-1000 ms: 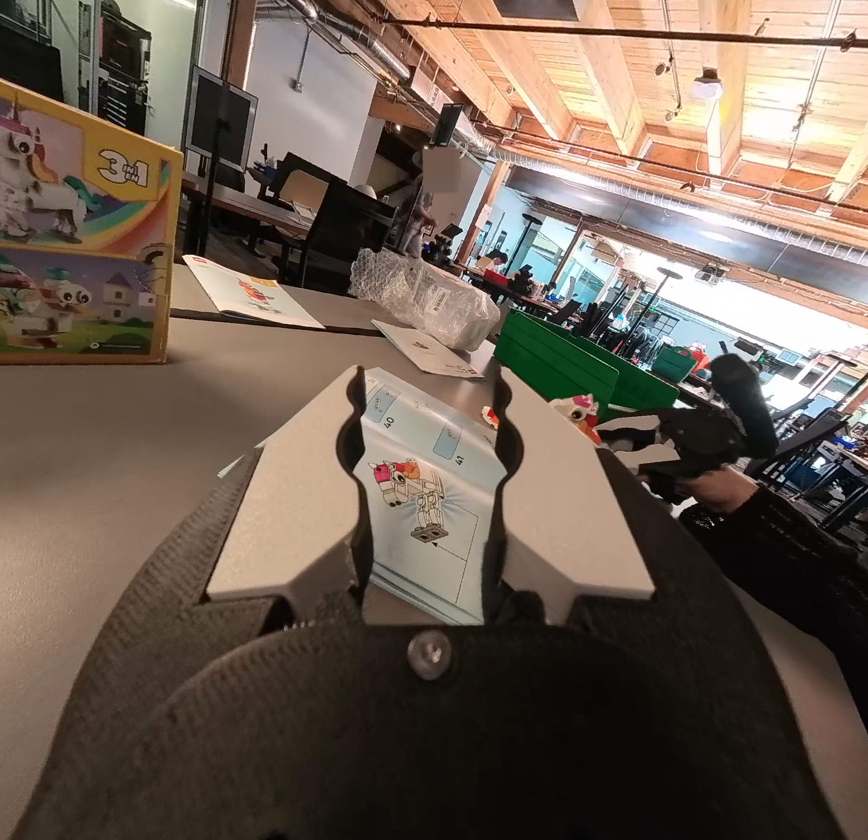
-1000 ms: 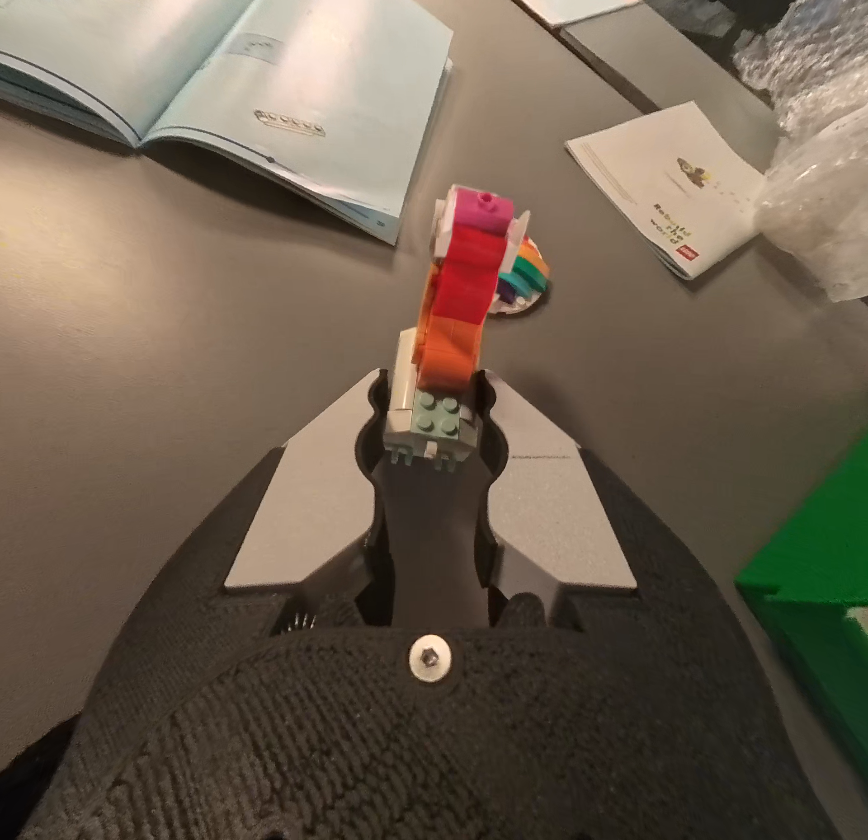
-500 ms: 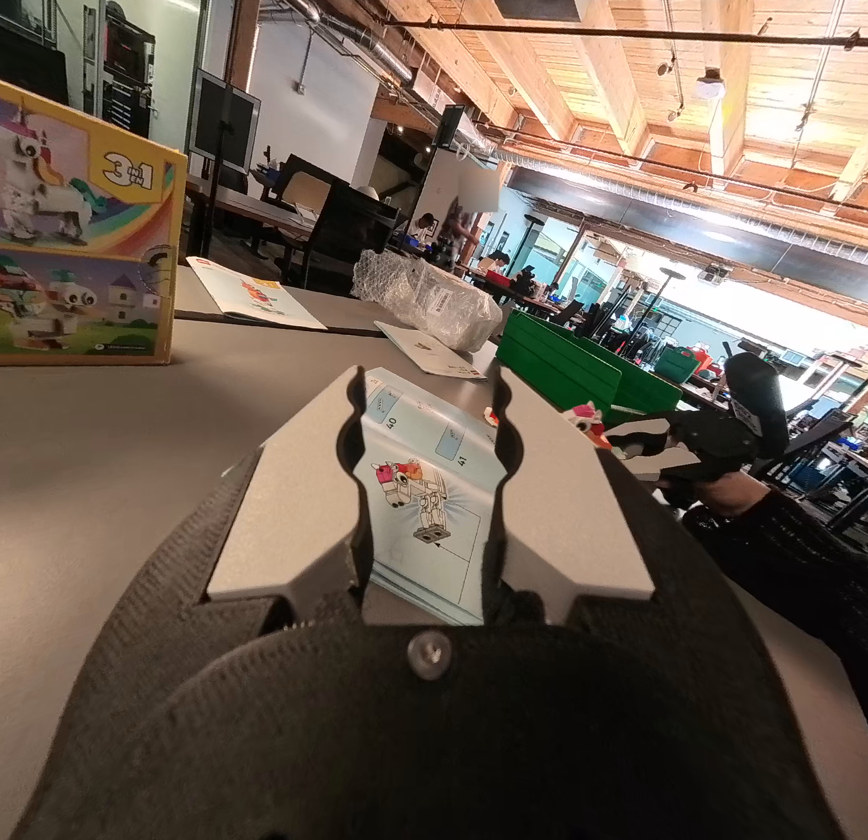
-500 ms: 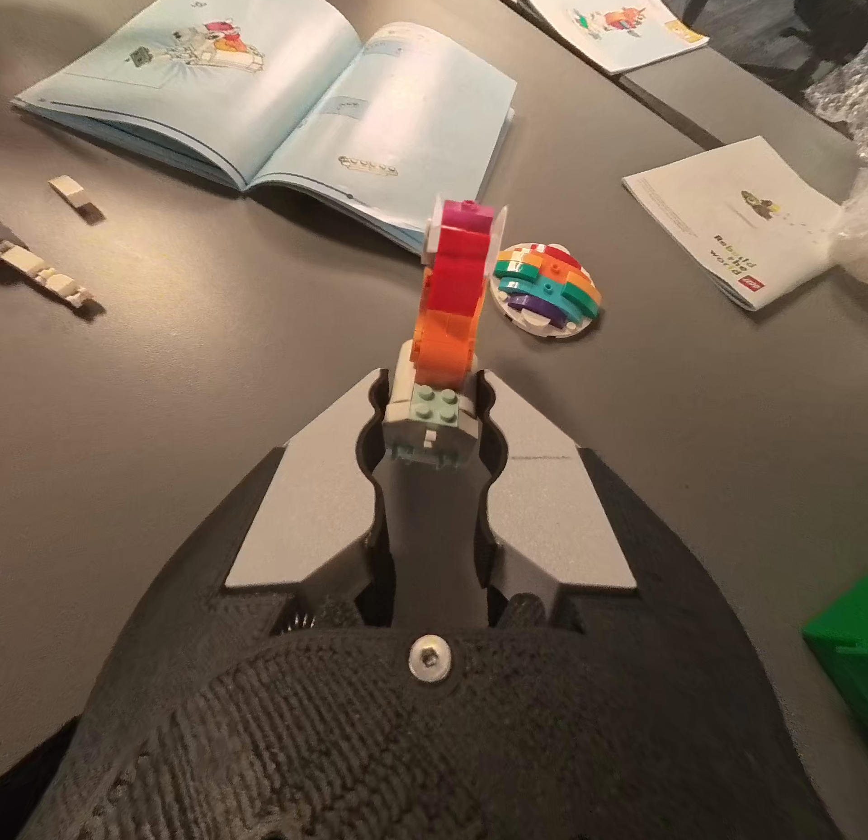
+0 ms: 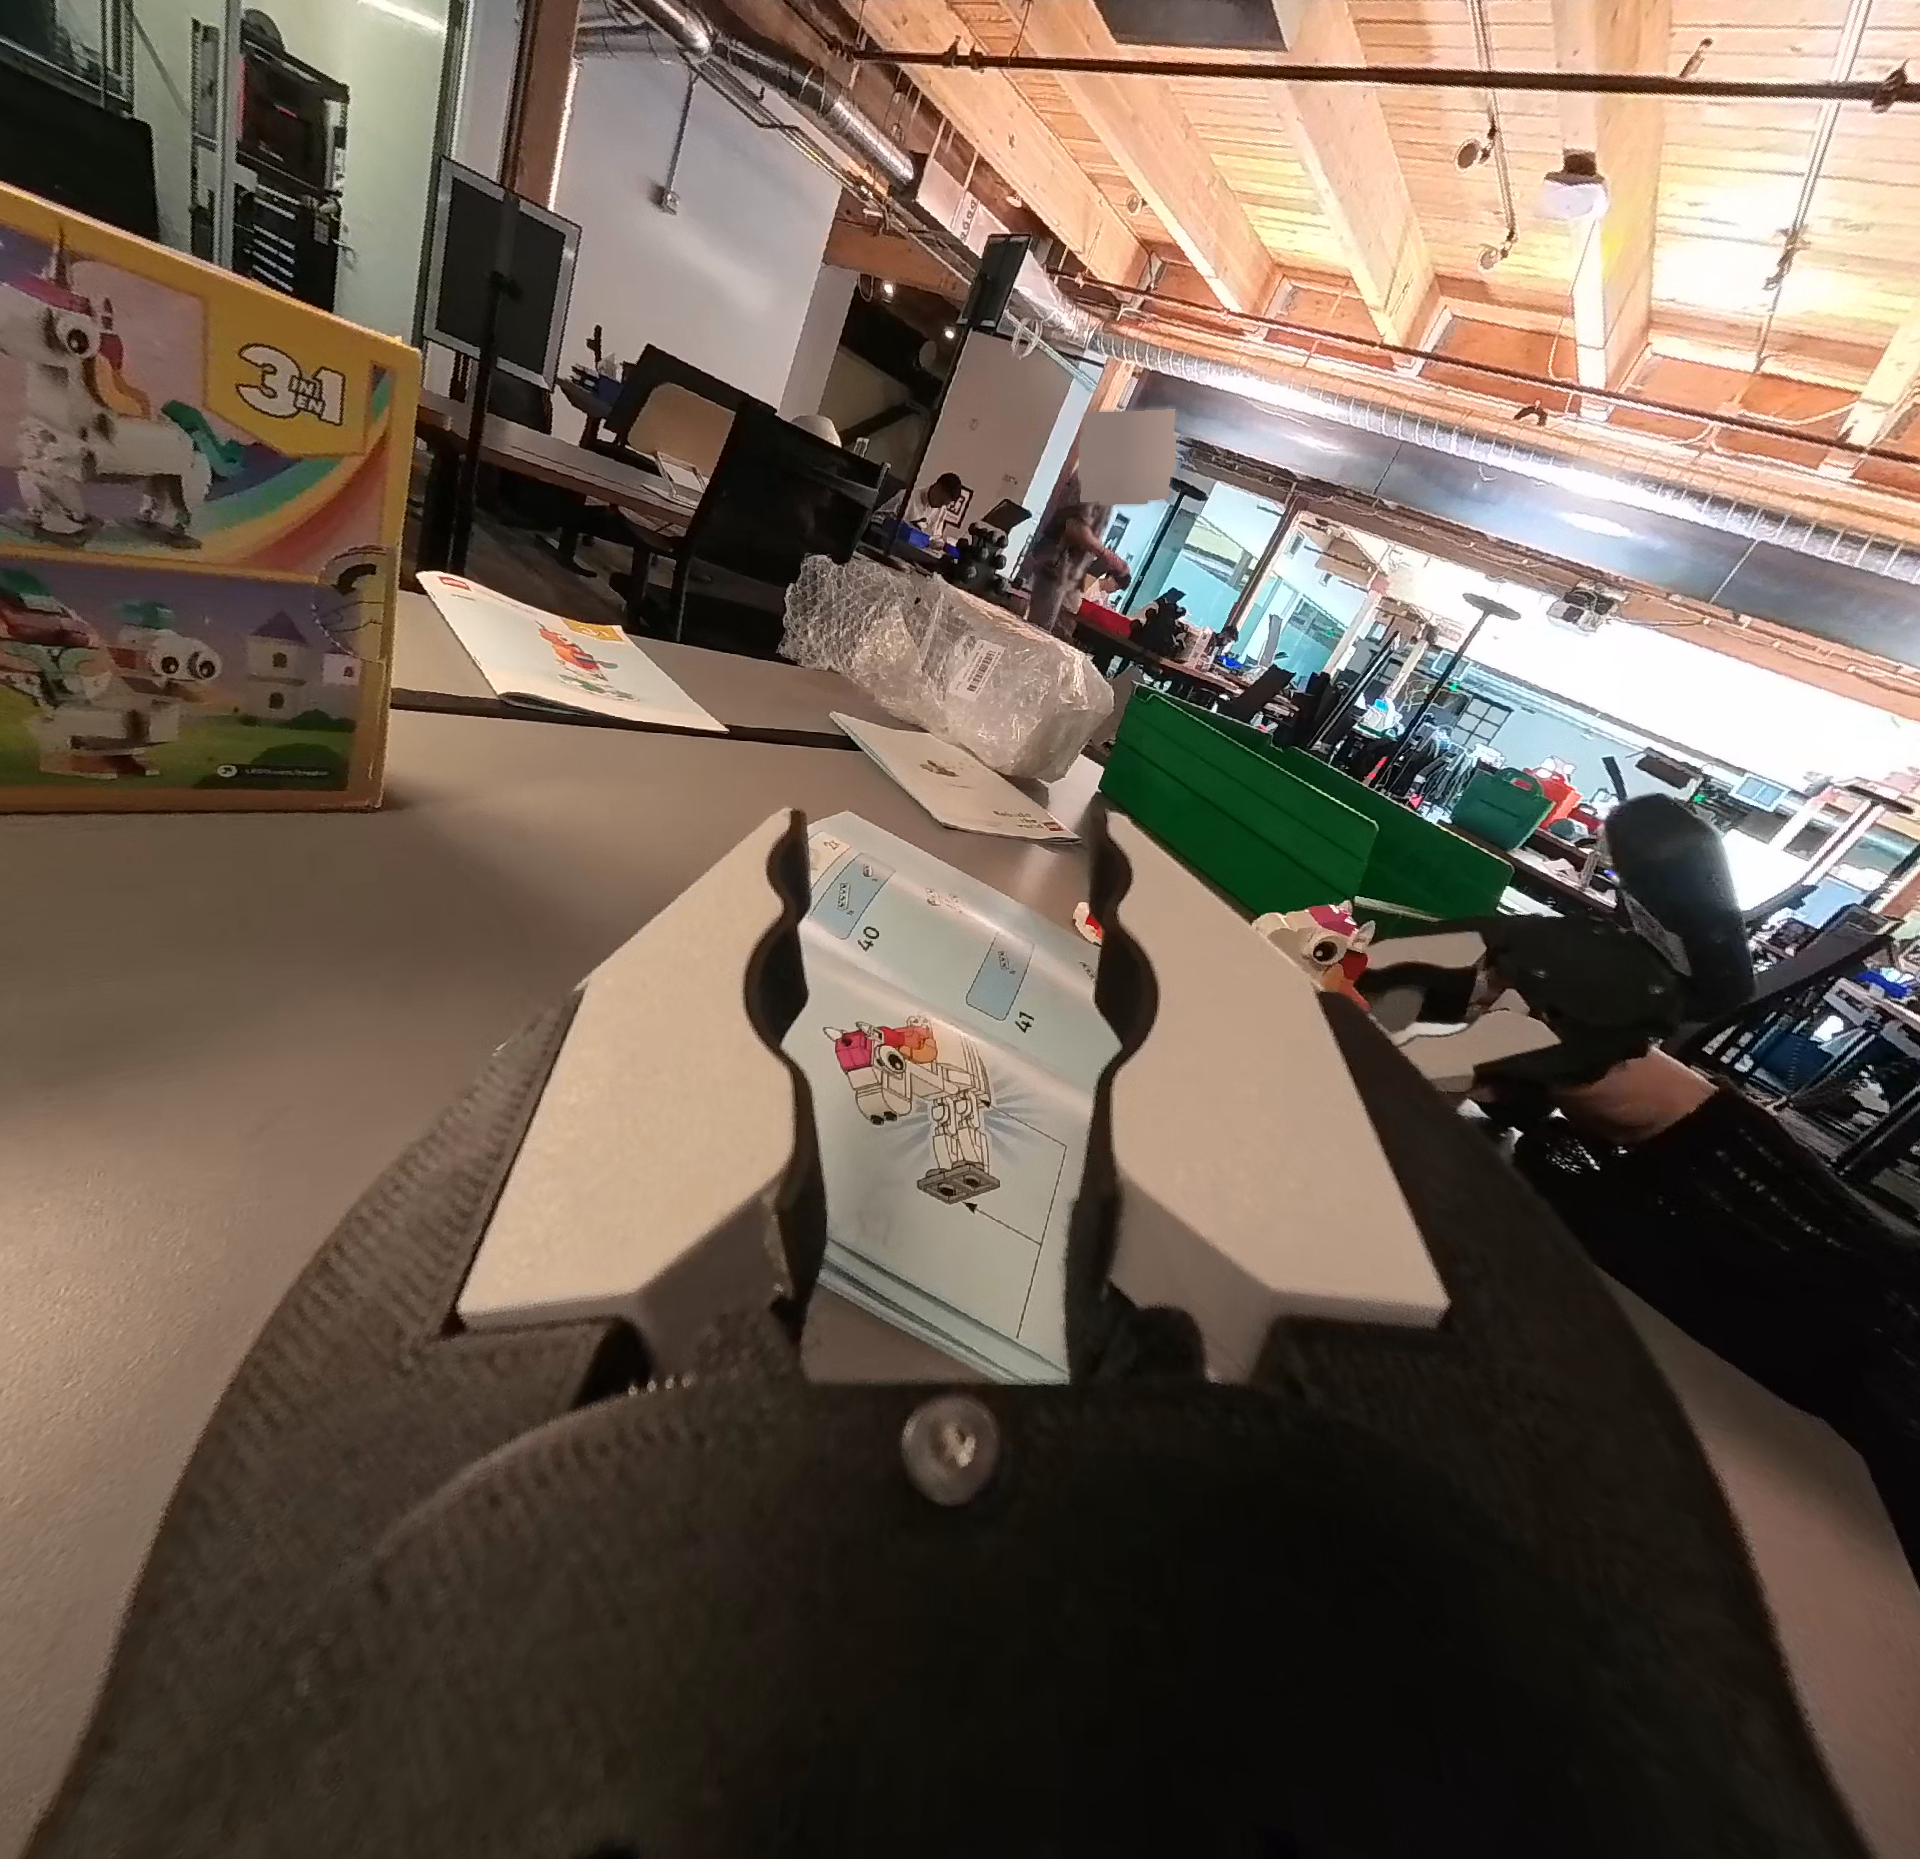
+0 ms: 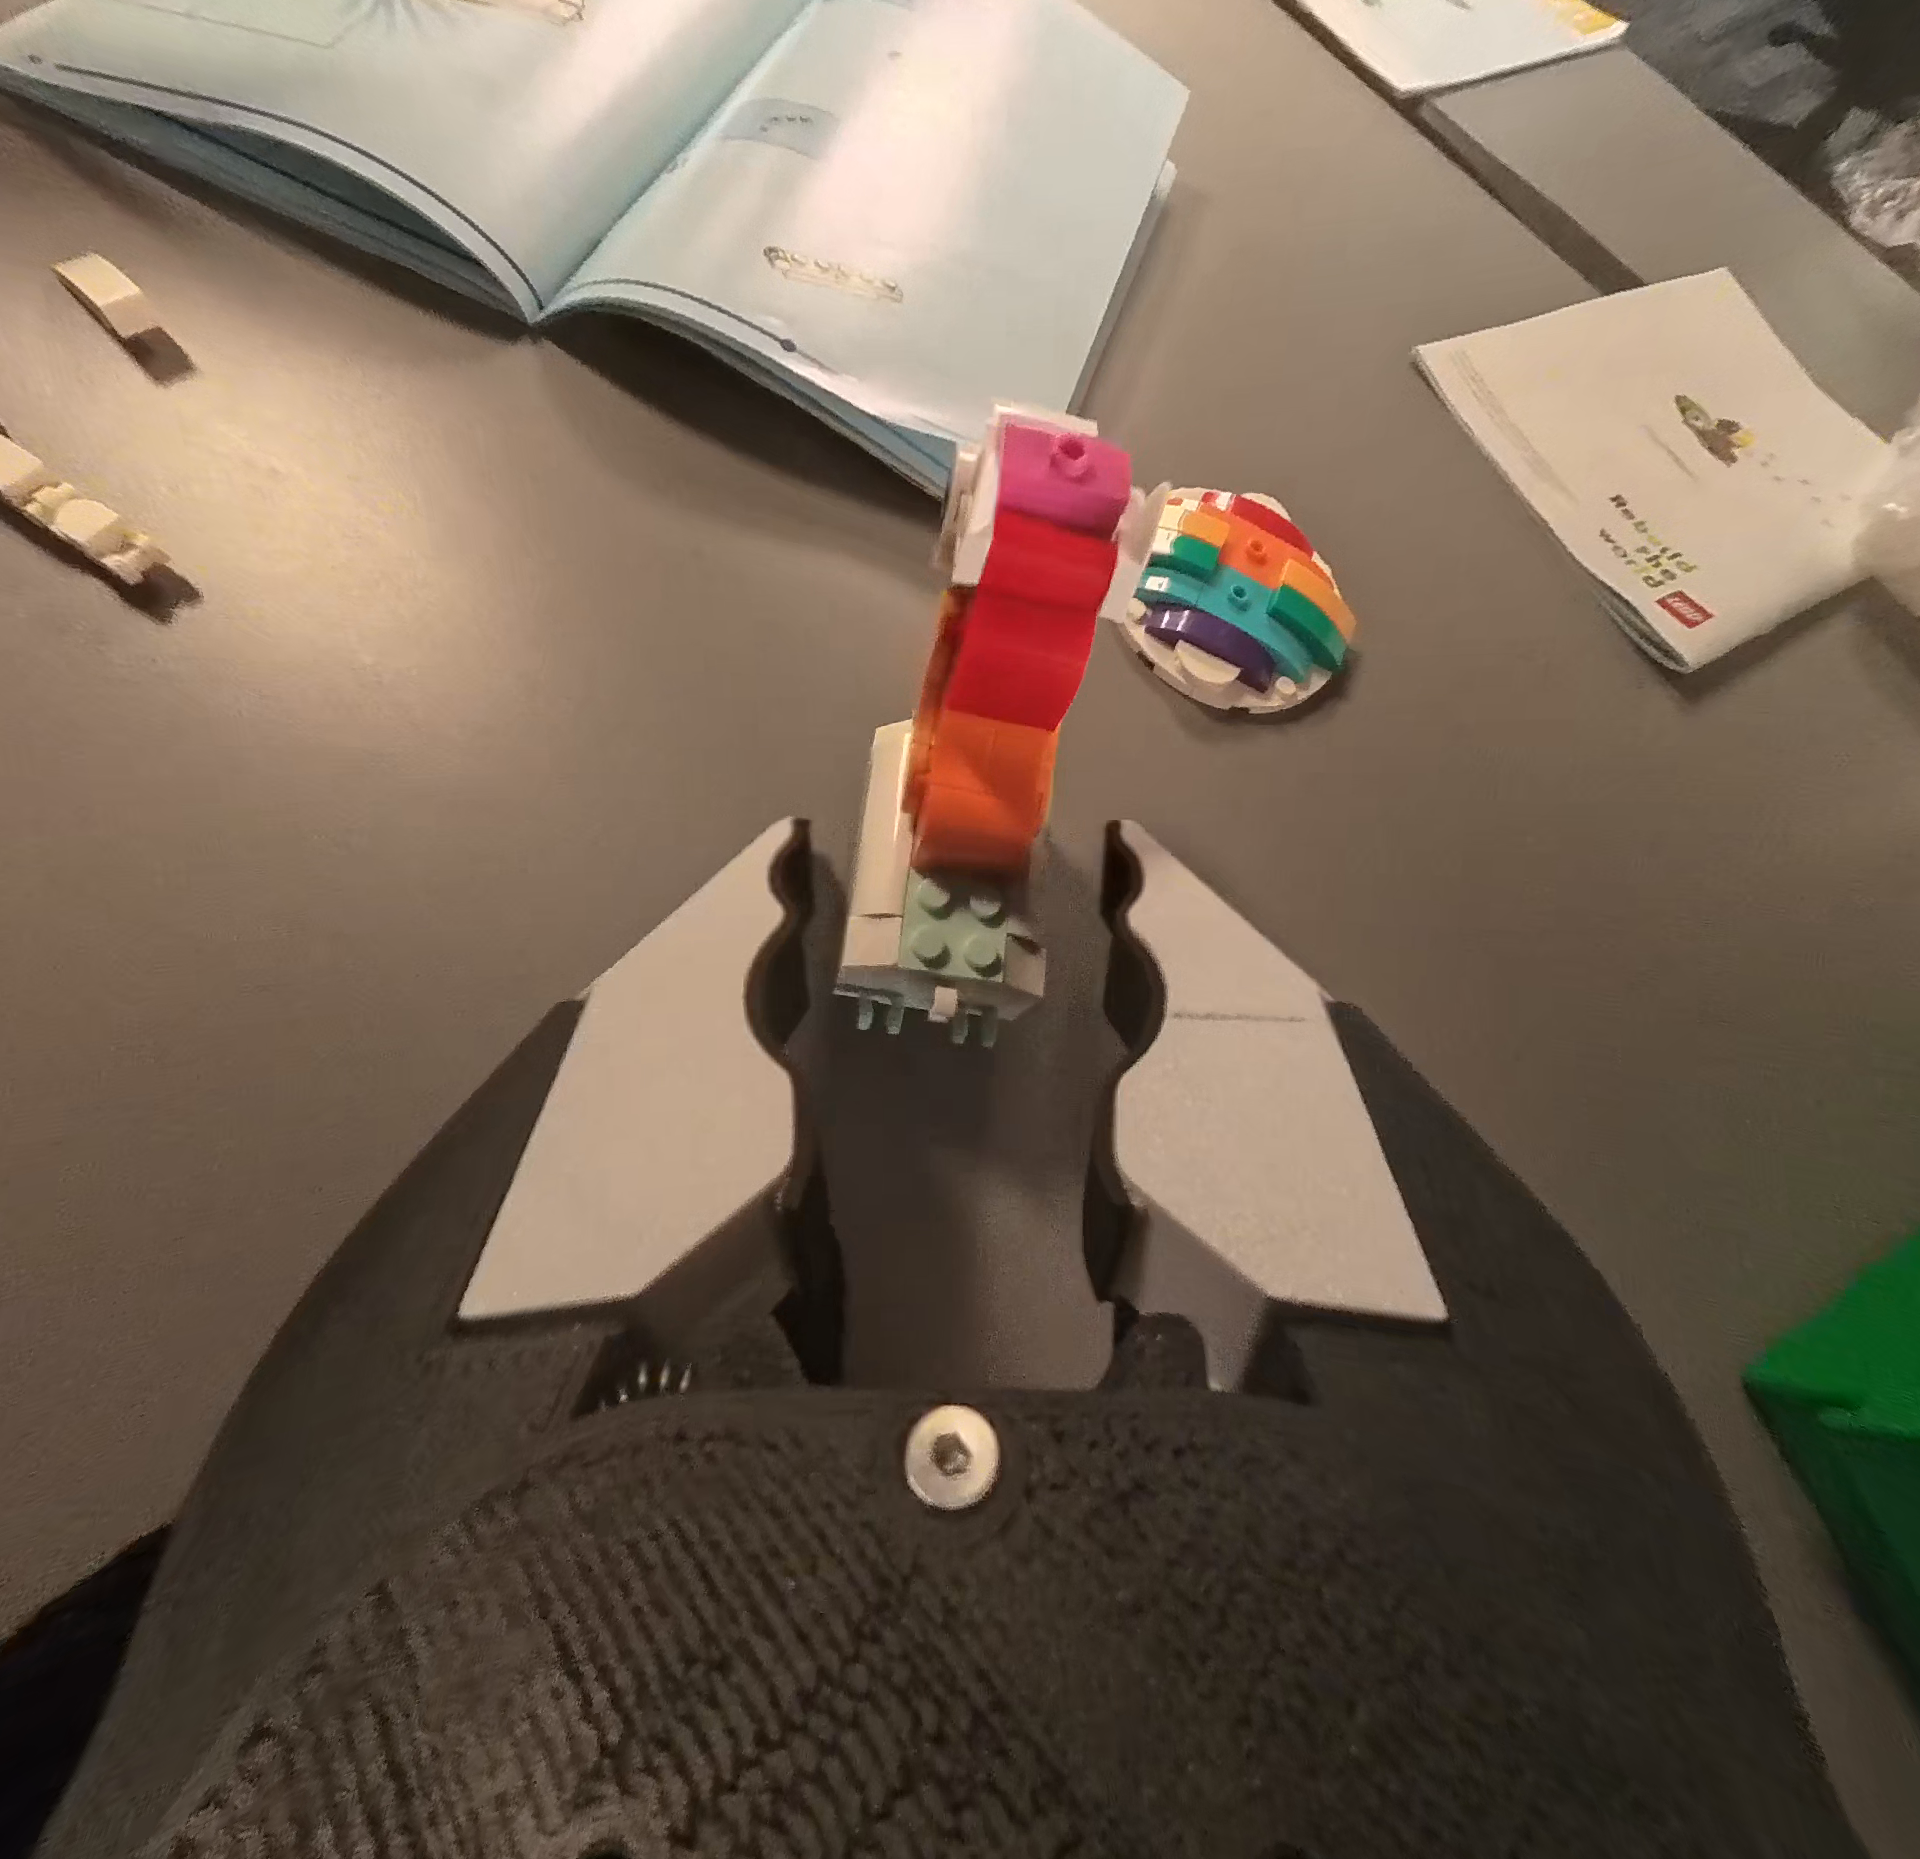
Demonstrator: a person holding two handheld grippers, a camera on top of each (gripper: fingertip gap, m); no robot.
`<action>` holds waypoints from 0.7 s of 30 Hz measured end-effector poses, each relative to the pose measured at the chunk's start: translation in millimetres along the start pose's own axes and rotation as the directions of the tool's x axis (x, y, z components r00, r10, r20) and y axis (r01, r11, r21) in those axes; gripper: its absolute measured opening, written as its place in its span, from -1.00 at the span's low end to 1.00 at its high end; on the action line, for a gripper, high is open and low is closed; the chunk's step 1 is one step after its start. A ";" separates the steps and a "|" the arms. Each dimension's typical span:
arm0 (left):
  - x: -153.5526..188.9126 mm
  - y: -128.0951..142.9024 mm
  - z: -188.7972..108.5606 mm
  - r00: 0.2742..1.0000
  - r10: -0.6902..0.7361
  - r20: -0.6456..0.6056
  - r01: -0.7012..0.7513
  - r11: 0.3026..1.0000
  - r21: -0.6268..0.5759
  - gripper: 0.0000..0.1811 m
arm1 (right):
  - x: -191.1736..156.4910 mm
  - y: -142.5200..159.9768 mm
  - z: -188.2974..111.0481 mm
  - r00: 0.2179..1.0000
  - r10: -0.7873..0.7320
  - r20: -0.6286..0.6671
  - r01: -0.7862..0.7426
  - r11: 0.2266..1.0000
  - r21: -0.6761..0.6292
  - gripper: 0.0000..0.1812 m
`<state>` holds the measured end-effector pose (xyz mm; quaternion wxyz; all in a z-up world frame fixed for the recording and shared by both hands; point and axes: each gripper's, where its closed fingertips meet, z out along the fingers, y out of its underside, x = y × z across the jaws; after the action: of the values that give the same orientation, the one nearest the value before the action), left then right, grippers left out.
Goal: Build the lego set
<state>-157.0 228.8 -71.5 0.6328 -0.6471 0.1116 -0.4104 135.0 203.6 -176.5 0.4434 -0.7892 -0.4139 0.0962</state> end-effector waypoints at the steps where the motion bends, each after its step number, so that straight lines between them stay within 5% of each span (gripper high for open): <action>1: 0.1 -0.2 -0.1 1.000 0.000 -0.001 0.000 1.000 0.000 -0.41 | 1.1 -1.8 -1.6 1.000 -0.001 -0.010 0.001 1.000 0.015 -0.33; 5: 0.4 0.2 0.1 1.000 0.000 -0.002 0.000 1.000 -0.001 -0.41 | 10.8 -12.1 -14.7 0.995 -0.037 -0.093 0.045 0.995 0.089 -0.10; 8: 1.1 0.1 0.3 1.000 0.000 -0.004 0.000 1.000 -0.001 -0.41 | 1.4 -55.5 -43.4 0.969 -0.175 -0.172 0.223 0.921 0.318 -0.25; 11: 2.1 1.6 0.9 1.000 -0.001 -0.008 0.001 1.000 -0.007 -0.41 | -51.0 -90.8 -59.9 0.971 -0.237 0.032 0.183 0.822 0.539 -0.42; 17: 3.7 3.6 2.2 1.000 0.004 -0.013 -0.005 1.000 -0.014 -0.41 | -130.3 -67.0 -13.7 0.844 -0.352 0.405 0.210 0.911 0.356 -0.60; 21: 5.5 6.0 3.6 1.000 0.005 -0.020 -0.005 1.000 -0.025 -0.41 | -145.6 -51.1 7.2 0.795 -0.369 0.482 0.286 0.928 0.239 -0.67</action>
<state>-148.8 226.7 -74.3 0.6246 -0.6504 0.1245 -0.4138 9.2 114.0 -172.2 0.3847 -0.6133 -0.6397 0.2581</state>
